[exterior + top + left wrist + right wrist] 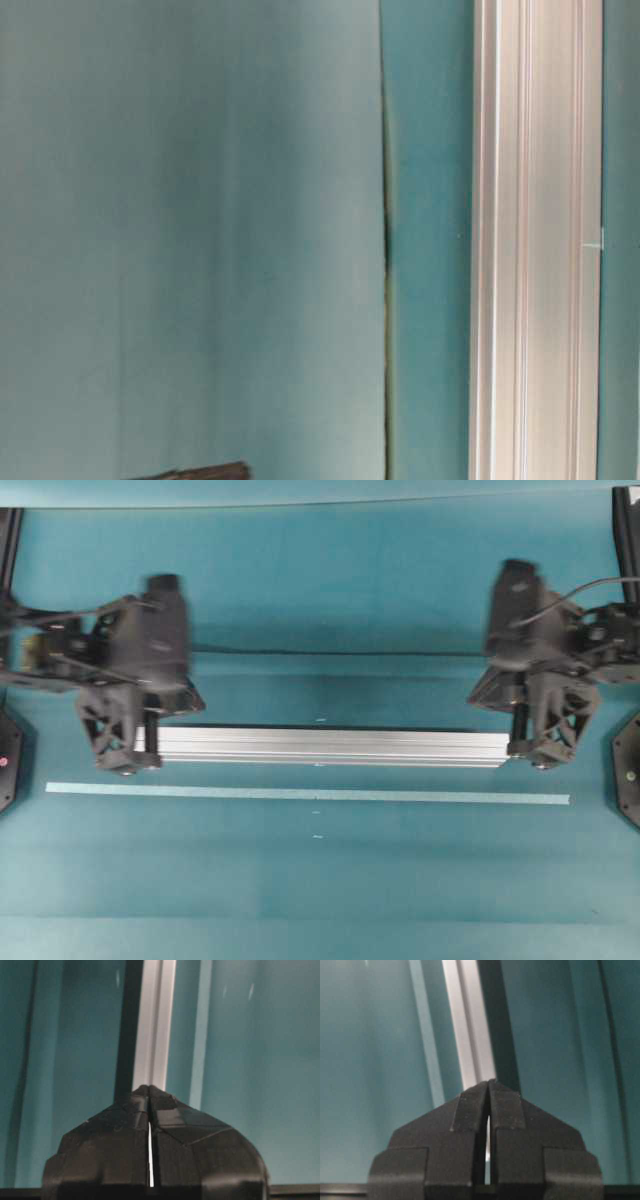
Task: Lift the metal rail with both hands and move it towards you.
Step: 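Move both grippers inward over the two ends of the silver rail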
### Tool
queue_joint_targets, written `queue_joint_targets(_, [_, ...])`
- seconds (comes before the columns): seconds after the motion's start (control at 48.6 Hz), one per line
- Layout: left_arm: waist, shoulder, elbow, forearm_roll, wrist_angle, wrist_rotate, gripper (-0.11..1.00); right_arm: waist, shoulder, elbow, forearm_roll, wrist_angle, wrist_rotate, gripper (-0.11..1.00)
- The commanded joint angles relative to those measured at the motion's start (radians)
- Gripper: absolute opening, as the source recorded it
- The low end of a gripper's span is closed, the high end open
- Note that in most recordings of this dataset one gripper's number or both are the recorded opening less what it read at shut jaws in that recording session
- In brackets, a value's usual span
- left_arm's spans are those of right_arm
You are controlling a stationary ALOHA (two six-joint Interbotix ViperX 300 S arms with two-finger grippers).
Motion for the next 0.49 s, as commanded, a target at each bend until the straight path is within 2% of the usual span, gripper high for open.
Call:
queue_joint_targets(0.0, [0.008,0.023,-0.051,0.006,0.040,0.015,-0.04,0.002,0.057,-0.058,-0.009,0.032,-0.038,0.04])
queue_joint_targets(0.185, [0.009,0.055,-0.055,0.006,0.074,0.060,-0.04,0.005,0.155,-0.120,-0.008,0.075,-0.094,0.04])
queue_joint_targets(0.473, [0.011,0.115,-0.023,0.012,0.126,0.115,-0.04,0.015,0.252,-0.143,-0.005,0.153,-0.101,0.04])
